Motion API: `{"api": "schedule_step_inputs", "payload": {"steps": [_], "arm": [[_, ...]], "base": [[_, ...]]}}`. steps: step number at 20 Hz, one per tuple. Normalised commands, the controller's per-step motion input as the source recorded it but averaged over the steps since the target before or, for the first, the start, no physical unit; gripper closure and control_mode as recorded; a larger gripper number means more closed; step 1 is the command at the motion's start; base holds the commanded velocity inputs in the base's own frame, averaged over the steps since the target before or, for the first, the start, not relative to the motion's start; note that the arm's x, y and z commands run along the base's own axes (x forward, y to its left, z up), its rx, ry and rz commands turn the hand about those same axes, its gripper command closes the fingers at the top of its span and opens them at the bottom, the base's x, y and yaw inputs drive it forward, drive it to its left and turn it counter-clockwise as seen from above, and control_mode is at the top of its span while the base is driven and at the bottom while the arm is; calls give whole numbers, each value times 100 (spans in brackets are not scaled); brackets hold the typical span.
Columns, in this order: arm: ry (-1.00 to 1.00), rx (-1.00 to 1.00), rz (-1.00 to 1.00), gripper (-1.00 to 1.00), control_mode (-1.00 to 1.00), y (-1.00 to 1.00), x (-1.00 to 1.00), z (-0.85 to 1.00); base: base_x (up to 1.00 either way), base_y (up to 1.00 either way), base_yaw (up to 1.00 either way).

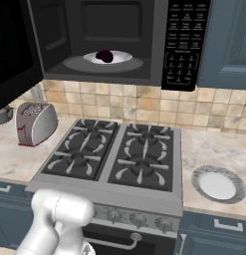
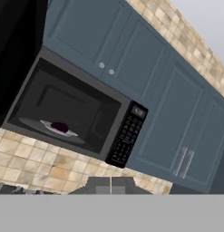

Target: Pick the eggplant from the counter and place it in the microwave. Then turn on the microwave.

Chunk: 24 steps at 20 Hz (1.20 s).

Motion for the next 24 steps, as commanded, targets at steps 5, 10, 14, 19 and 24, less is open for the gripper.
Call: {"api": "schedule_step_inputs", "payload": {"steps": [5, 10, 14, 19, 24], "arm": [[-6, 0, -4, 100, -100, 22, -14, 7], [-3, 0, -4, 100, -100, 20, -5, 3], [-4, 0, -5, 100, -100, 17, 0, 0], [-1, 0, -6, 100, -100, 18, 0, 0], [-1, 0, -5, 100, -100, 20, 0, 0]], "base": [[0, 0, 0], [0, 0, 0], [0, 0, 0], [0, 0, 0], [0, 0, 0]]}}
